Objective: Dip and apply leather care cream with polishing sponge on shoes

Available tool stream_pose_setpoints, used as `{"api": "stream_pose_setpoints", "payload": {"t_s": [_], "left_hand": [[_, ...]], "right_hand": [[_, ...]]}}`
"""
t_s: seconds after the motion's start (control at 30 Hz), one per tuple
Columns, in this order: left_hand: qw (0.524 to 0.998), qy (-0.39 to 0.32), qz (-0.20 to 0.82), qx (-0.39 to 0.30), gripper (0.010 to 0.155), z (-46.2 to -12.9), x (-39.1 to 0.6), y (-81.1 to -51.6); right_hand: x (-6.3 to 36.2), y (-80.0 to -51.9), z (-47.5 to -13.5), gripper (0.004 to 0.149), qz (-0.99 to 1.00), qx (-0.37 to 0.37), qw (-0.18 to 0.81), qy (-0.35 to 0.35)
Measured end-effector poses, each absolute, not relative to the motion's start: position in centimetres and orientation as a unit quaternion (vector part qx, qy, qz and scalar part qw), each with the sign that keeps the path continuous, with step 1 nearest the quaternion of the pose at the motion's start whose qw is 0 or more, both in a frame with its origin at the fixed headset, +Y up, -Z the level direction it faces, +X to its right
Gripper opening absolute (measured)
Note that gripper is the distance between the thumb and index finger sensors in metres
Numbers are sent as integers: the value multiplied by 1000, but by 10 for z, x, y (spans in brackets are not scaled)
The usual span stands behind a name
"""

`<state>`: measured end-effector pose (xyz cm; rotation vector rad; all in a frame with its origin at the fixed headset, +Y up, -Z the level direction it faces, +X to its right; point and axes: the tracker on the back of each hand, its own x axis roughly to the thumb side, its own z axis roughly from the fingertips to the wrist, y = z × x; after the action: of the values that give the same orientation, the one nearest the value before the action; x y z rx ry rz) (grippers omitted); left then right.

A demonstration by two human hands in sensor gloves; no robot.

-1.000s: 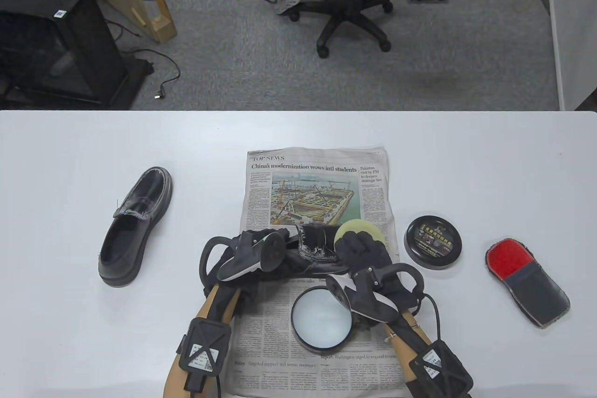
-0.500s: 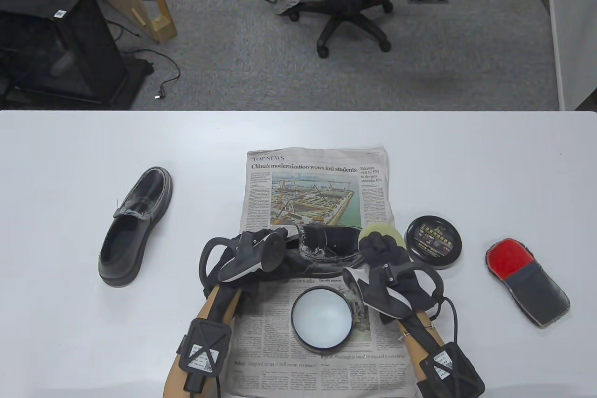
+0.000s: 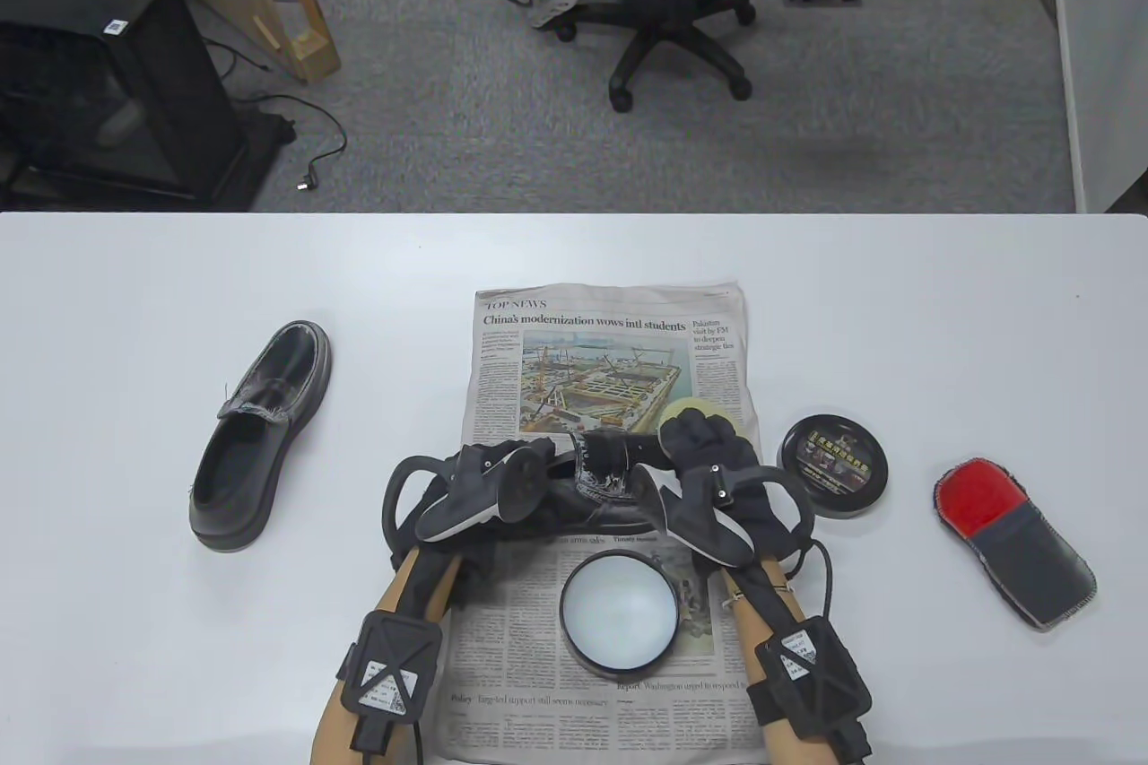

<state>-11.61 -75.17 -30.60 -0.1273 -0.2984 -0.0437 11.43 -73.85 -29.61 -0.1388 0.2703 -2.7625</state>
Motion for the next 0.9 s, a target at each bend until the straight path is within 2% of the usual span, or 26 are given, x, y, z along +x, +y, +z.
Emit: {"api": "stream_pose_setpoints", "payload": {"t_s": [0.17,0.27,0.4,0.57,0.7,0.9], "left_hand": [[988,-140,-32,-64,87,-306,-115,-751],[988,-137,-36,-64,87,-306,-114,-750],[987,-148,-25,-65,86,-306,-115,-751],[986,-150,-19,-71,86,-307,-115,-751],[986,-152,-9,-71,87,-307,-117,-752],[986,-147,-19,-69,87,-307,-116,-751]], "right_hand": [[125,-738,-276,44,-974,-66,200,81],[119,-739,-256,45,-962,-99,238,83],[103,-737,-239,45,-960,-143,214,107],[87,-731,-257,44,-965,-141,174,136],[94,-730,-287,44,-980,-87,144,109],[113,-737,-292,45,-981,-52,166,81]]}}
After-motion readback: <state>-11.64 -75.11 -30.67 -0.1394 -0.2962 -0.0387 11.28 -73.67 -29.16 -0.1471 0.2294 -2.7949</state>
